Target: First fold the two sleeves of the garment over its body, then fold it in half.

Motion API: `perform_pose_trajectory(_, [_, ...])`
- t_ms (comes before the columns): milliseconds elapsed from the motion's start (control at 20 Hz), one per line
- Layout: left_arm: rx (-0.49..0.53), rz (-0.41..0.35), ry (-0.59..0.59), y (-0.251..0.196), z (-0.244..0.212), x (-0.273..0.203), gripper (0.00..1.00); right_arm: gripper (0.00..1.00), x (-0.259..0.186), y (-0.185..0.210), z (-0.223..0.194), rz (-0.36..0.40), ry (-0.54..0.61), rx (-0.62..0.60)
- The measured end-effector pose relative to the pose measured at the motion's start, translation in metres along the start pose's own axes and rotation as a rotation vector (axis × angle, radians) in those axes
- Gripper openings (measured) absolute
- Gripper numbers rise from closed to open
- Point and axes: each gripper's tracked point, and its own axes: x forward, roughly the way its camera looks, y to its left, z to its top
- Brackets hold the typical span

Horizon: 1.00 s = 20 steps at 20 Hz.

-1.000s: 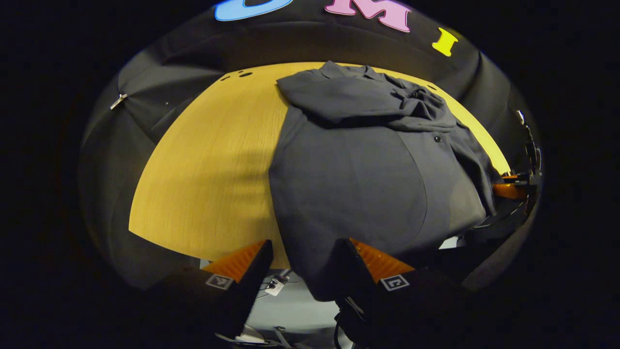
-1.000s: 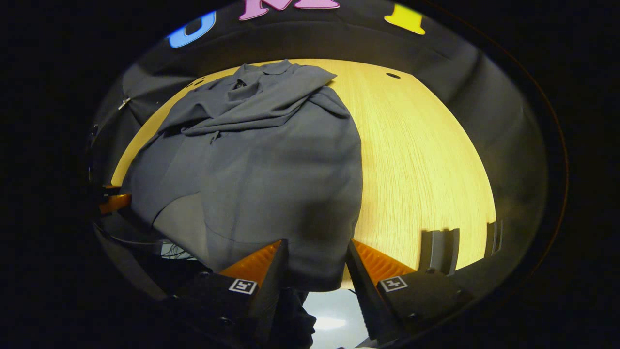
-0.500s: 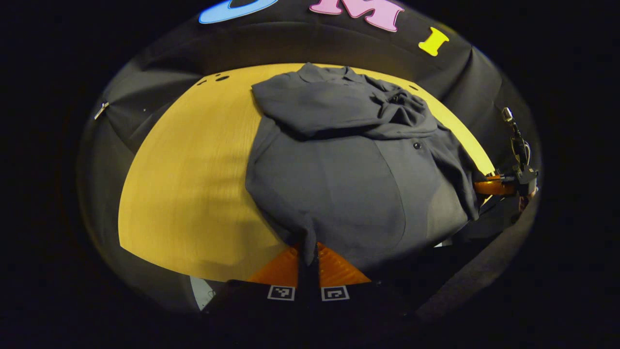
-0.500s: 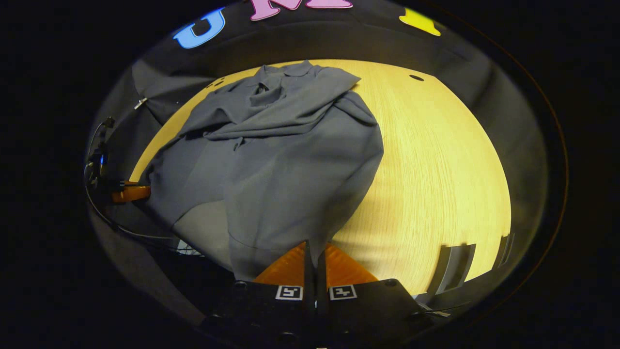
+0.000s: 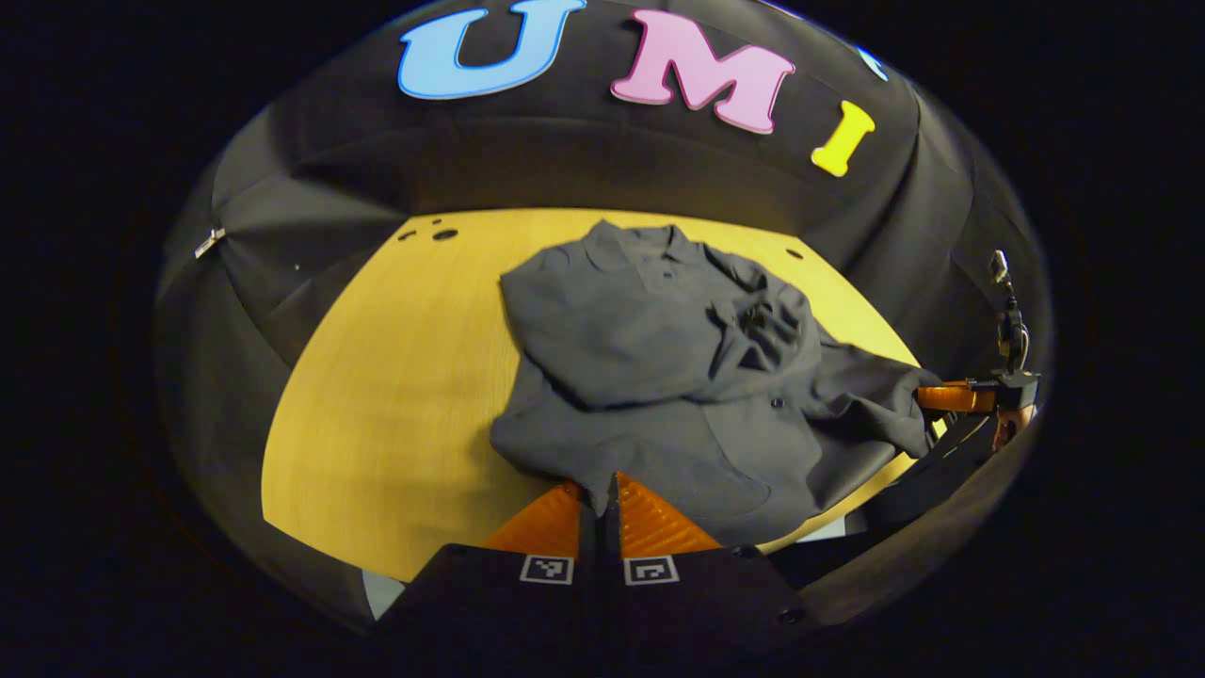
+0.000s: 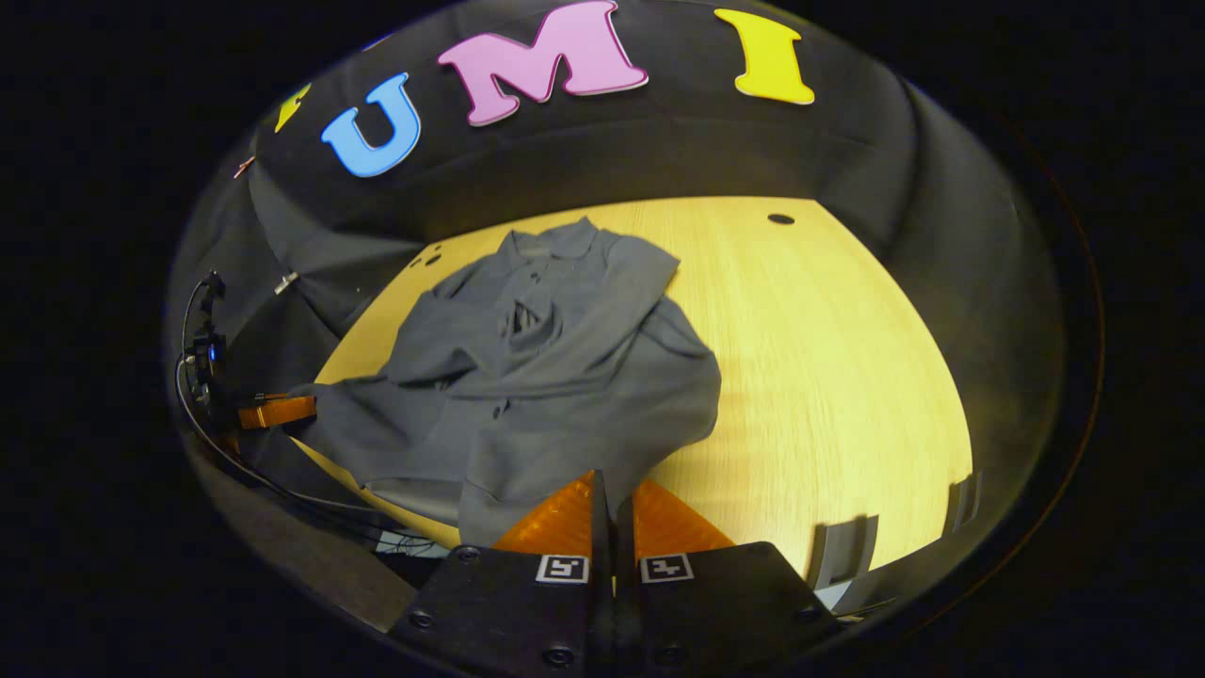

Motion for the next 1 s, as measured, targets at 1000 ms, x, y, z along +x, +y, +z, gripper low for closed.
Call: perform_pose_trajectory(1000, [-0.048,0.032,-0.226,0.037,0.193,0.079,0.05,0.05,0.087,-0.002,0.194,-0.013,-0.258,-0.009])
